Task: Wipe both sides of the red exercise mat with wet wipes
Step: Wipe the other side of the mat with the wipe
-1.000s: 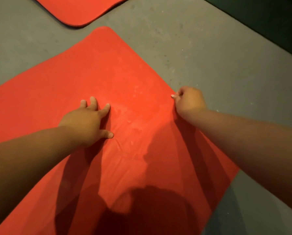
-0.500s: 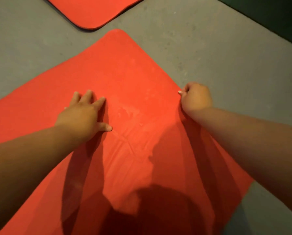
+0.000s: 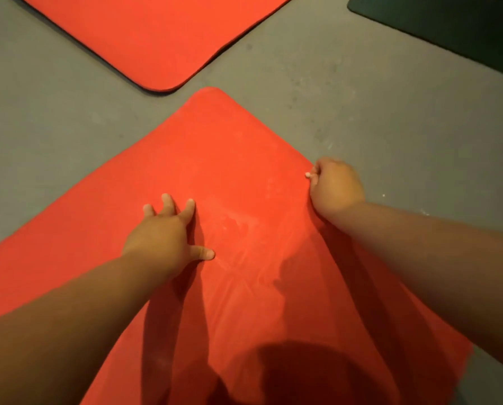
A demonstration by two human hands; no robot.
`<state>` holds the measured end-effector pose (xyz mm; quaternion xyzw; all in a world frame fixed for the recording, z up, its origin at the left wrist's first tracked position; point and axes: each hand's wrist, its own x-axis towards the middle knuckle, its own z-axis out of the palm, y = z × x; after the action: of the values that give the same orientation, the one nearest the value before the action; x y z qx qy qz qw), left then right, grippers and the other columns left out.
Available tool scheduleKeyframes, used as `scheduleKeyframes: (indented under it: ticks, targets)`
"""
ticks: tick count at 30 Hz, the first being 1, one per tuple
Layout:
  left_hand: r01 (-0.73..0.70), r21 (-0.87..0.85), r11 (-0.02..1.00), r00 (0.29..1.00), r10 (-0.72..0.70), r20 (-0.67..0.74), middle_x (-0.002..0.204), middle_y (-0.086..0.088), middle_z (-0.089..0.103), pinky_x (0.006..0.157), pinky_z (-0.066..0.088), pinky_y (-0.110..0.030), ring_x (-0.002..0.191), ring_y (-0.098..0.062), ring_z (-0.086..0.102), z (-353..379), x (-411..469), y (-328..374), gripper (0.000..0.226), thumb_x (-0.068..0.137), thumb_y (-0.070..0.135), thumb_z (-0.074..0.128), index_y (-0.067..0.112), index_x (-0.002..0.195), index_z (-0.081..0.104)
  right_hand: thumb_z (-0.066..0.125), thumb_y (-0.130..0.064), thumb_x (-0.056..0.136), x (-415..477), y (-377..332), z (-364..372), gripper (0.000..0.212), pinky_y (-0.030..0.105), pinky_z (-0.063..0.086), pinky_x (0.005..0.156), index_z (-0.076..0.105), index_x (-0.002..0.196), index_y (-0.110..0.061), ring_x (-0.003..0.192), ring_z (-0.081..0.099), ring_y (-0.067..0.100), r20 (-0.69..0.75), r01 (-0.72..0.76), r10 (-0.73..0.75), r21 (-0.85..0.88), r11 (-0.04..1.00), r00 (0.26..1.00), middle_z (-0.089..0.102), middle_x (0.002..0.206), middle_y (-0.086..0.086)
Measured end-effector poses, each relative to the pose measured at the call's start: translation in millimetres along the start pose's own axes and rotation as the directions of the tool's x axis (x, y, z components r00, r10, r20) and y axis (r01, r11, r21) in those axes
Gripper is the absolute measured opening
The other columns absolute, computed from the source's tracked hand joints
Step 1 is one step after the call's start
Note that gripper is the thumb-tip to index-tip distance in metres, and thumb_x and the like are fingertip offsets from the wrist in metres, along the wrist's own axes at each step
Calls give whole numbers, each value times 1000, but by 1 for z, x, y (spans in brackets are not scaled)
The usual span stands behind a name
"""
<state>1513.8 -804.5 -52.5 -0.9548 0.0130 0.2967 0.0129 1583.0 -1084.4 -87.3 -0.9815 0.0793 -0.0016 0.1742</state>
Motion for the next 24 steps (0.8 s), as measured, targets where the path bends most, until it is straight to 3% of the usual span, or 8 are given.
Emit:
scheduleKeyframes:
  ticks: [3, 6, 9, 12, 15, 18, 20, 24]
  targets:
    - [2, -12, 1000, 1000, -1, 21, 160, -13, -3, 110, 28, -48, 141, -47, 12, -1, 0, 1, 109, 73, 69, 63, 29, 153, 1, 50, -15, 91, -59, -24, 14, 15, 39, 42, 78, 61, 88, -6, 90, 58, 36, 64, 203, -205, 44, 978, 977, 62, 94, 18]
    - [-3, -14, 1000, 1000, 3, 18, 159, -12, -3, 110, 28, -48, 141, -47, 12, -3, 1, 1, 109, 73, 69, 62, 29, 153, 1, 56, -14, 85, -109, -42, 18, 7, 39, 48, 69, 58, 81, -9, 78, 59, 33, 204, 481, -501, 140, 865, 841, 59, 82, 13]
    - [-2, -13, 1000, 1000, 2, 13, 160, -12, -3, 110, 28, -47, 142, -46, 12, -1, 1, 1, 108, 74, 69, 62, 30, 153, 1, 54, -14, 91, -46, -28, 11, 11, 37, 45, 78, 62, 90, -6, 91, 60, 34, 89, 235, -239, 56, 970, 967, 63, 96, 18]
    - [3, -28, 1000, 1000, -3, 11, 160, -11, -4, 110, 28, -48, 143, -46, 10, -1, 1, 1, 108, 73, 70, 62, 31, 153, 1, 55, -14, 92, 13, -17, 0, 15, 36, 45, 76, 65, 94, -3, 95, 61, 36, 27, -6, 6, 2, 1000, 1000, 66, 100, 21]
    - [2, -28, 1000, 1000, -2, 7, 160, -11, -4, 109, 29, -48, 143, -45, 10, 0, 0, 0, 109, 72, 70, 62, 31, 153, 1, 52, -11, 91, -20, -34, 10, 13, 35, 43, 80, 63, 96, -6, 98, 59, 34, 83, 70, -68, -26, 997, 994, 64, 103, 18]
    - [-3, -25, 1000, 1000, 3, 1, 160, -11, -4, 109, 30, -49, 142, -46, 10, -1, 1, -1, 109, 72, 71, 62, 30, 153, 1, 54, -9, 88, -104, -58, 21, 6, 39, 46, 81, 59, 91, -9, 91, 59, 33, 235, 374, -386, 96, 922, 892, 60, 95, 13]
    - [-12, -19, 1000, 1000, 12, 10, 160, -11, -4, 109, 30, -49, 142, -46, 11, -2, 1, 0, 109, 72, 71, 62, 30, 153, 1, 56, -11, 86, -113, -55, 25, 2, 42, 50, 75, 57, 85, -10, 83, 58, 33, 223, 441, -469, 166, 882, 855, 57, 87, 12]
    - [-7, -19, 1000, 1000, 7, 2, 160, -10, -3, 107, 32, -49, 142, -45, 12, -1, 1, -1, 108, 72, 71, 62, 31, 153, 1, 51, -11, 92, -15, -34, 16, 10, 39, 42, 81, 59, 95, -6, 96, 56, 36, 30, 177, -178, 31, 984, 984, 59, 101, 18]
